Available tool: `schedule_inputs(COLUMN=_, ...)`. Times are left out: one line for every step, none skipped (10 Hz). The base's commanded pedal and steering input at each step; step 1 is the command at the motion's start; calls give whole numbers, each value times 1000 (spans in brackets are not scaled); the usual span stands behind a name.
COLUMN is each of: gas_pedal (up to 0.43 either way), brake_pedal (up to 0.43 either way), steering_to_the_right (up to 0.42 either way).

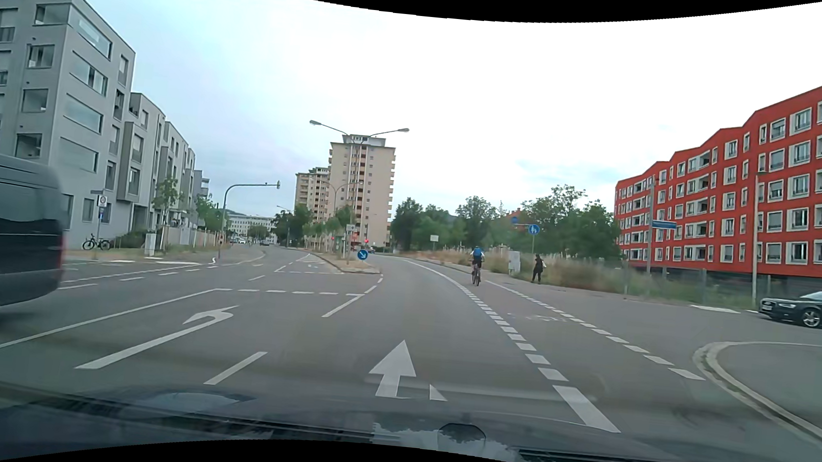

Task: Follow the waypoints while adhering to traffic rules and regulations

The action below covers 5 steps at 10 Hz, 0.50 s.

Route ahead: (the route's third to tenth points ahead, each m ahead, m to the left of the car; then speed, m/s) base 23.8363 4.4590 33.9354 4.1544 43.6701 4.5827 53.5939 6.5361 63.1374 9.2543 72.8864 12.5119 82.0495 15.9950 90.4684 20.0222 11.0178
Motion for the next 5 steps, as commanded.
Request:
schedule_inputs(gas_pedal=79, brake_pedal=0, steering_to_the_right=-20)
schedule_inputs(gas_pedal=79, brake_pedal=0, steering_to_the_right=-19)
schedule_inputs(gas_pedal=79, brake_pedal=0, steering_to_the_right=-19)
schedule_inputs(gas_pedal=67, brake_pedal=0, steering_to_the_right=-19)
schedule_inputs(gas_pedal=67, brake_pedal=0, steering_to_the_right=-19)
